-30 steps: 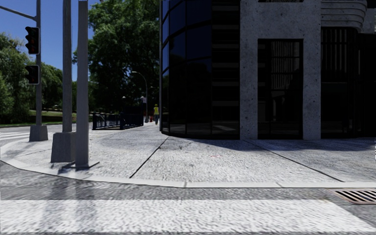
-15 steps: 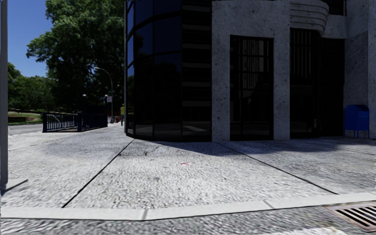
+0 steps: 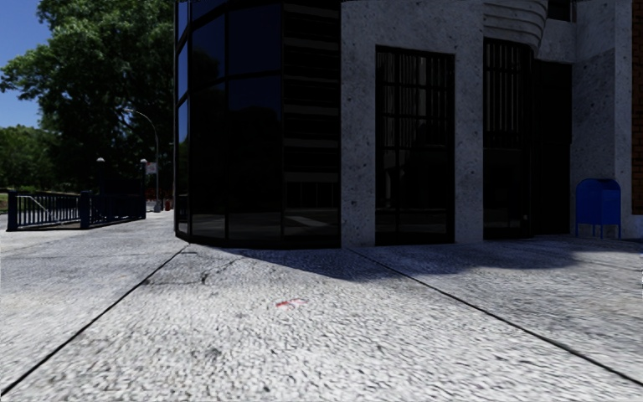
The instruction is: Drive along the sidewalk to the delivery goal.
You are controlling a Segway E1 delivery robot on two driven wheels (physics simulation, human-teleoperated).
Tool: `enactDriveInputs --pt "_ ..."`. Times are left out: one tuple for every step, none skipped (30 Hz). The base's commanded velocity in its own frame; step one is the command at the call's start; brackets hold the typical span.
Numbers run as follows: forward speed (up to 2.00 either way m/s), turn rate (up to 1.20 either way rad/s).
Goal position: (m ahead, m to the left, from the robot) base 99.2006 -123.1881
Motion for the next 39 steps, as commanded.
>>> enactDriveInputs --pt "1.42 -0.45" --pt "1.42 -0.51" --pt "1.42 -0.51" --pt "1.41 -0.55" --pt "1.41 -0.55" --pt "1.4 -0.55" --pt "1.4 -0.55" --pt "1.4 -0.56" --pt "1.38 -0.56" --pt "1.37 -0.56" --pt "1.37 -0.56" --pt "1.37 -0.56" --pt "1.36 -0.56" --pt "1.36 -0.56" --pt "1.36 -0.56" --pt "1.36 -0.56" --pt "1.36 -0.56" --pt "1.36 -0.56" --pt "1.36 -0.56" --pt "1.36 -0.56" --pt "1.36 -0.56" --pt "1.35 -0.56" --pt "1.35 -0.56" --pt "1.35 -0.56" --pt "1.35 -0.56" --pt "1.35 -0.56" --pt "1.35 -0.56" --pt "1.35 -0.56" --pt "1.35 -0.56" --pt "1.35 -0.56" --pt "1.35 -0.56" --pt "1.35 -0.56" --pt "1.35 -0.56" --pt "1.35 -0.56" --pt "1.35 -0.56" --pt "1.35 -0.56" --pt "1.35 -0.56" --pt "1.35 -0.56" --pt "1.35 -0.56"
